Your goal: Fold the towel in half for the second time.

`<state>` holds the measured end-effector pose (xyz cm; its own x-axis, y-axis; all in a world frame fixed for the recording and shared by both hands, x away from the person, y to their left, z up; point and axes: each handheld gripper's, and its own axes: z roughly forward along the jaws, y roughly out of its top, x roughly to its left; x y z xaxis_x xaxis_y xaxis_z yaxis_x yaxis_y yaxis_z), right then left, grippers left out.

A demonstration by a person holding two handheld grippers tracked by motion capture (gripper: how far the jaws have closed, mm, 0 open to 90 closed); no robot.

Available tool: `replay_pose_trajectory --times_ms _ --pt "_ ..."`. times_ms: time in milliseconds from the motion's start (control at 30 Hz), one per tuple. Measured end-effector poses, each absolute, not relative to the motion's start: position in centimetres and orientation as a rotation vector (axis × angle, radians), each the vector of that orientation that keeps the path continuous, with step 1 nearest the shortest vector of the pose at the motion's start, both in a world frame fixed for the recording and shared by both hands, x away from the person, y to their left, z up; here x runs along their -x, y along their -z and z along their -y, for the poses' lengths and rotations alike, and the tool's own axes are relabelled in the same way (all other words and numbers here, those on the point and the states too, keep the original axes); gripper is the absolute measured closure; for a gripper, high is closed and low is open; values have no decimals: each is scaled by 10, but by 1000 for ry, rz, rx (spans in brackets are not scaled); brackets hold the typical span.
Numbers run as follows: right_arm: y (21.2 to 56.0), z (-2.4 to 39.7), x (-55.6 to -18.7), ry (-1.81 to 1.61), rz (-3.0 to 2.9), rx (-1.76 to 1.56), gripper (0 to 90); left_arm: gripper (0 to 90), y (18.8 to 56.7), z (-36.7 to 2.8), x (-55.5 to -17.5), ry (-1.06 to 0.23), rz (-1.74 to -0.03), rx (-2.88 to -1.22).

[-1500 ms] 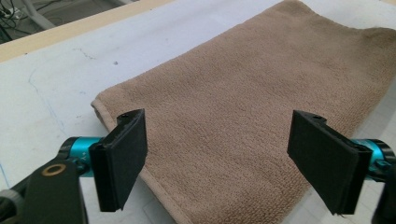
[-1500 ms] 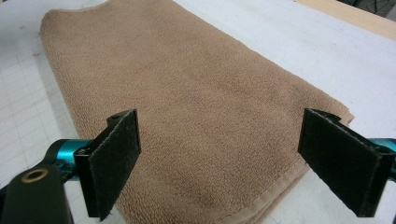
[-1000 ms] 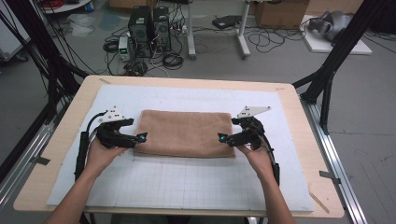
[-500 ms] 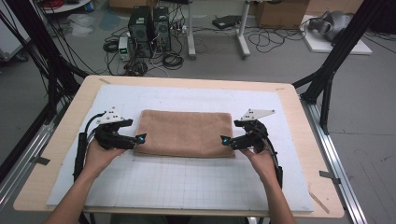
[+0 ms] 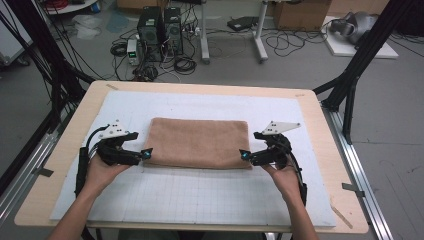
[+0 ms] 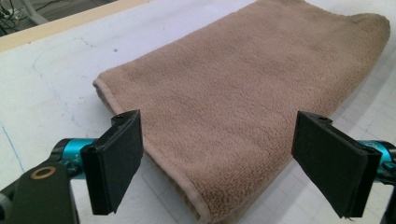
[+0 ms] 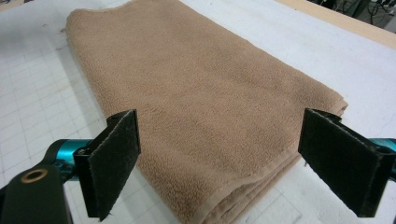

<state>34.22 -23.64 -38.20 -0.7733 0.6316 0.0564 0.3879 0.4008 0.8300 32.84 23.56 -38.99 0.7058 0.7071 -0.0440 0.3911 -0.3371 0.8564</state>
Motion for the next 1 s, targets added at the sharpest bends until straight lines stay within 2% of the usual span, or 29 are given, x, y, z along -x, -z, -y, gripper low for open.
replay_pose_trajectory --times_ms 1000 --pt "389 264 -309 -1314 -2345 -896 120 172 401 -249 -297 -402 -829 -1952"
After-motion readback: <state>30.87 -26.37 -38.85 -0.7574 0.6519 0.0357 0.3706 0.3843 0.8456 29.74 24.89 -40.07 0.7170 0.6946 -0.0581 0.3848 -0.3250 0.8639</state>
